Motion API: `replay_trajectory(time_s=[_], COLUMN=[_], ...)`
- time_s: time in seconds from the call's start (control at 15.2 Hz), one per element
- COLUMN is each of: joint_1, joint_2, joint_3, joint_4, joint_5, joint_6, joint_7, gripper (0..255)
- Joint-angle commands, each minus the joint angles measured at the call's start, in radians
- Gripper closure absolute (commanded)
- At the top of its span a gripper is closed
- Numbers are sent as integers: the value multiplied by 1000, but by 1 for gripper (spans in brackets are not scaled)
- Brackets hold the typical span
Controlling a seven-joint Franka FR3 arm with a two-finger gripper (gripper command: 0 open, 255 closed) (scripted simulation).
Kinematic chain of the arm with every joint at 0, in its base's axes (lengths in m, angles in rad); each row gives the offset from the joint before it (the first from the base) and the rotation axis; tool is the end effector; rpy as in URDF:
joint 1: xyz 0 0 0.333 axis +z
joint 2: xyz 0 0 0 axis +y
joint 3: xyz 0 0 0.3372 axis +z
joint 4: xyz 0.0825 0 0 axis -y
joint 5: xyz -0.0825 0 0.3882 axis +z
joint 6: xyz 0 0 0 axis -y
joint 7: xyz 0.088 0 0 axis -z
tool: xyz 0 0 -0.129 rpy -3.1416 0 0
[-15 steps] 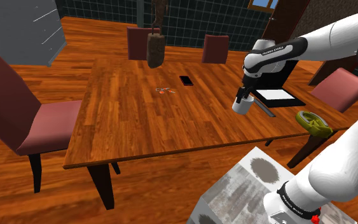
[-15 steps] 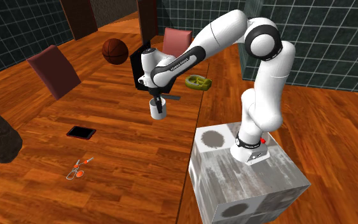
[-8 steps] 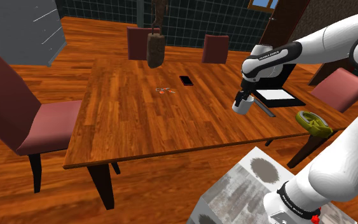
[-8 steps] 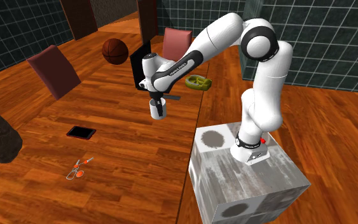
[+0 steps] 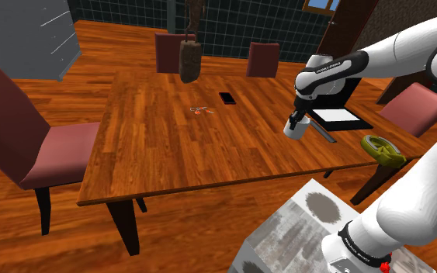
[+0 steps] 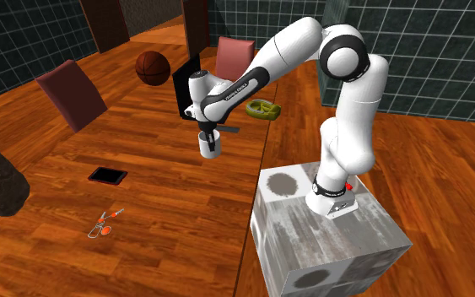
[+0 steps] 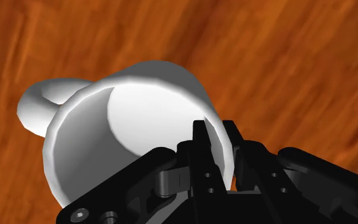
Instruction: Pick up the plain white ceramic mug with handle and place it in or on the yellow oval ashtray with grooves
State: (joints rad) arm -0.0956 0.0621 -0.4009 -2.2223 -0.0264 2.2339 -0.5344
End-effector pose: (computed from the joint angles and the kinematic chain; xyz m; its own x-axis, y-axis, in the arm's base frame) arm 0.4675 -0.2541 0.3421 0.9966 0.0542 -0.0622 0.0552 -0.9984 0.0146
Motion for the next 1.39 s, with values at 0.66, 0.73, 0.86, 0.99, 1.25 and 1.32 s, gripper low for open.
replay_trajectory(time_s=[0.66,0.73,0.86,0.99,1.25,1.32], joint_1=[2,3,4,4,5,6], joint_2=[-40,-47,-61,-74,-98,-103], joint_3=[0,0,1,1,3,4], joint_4=[29,35,48,63,94,102], joint_5=[-17,-20,-26,-31,-39,-41], joint_6=[-65,-79,-105,-132,-185,-198], joint_7=[11,13,16,19,24,25], gripper=[255,255,255,255,255,255])
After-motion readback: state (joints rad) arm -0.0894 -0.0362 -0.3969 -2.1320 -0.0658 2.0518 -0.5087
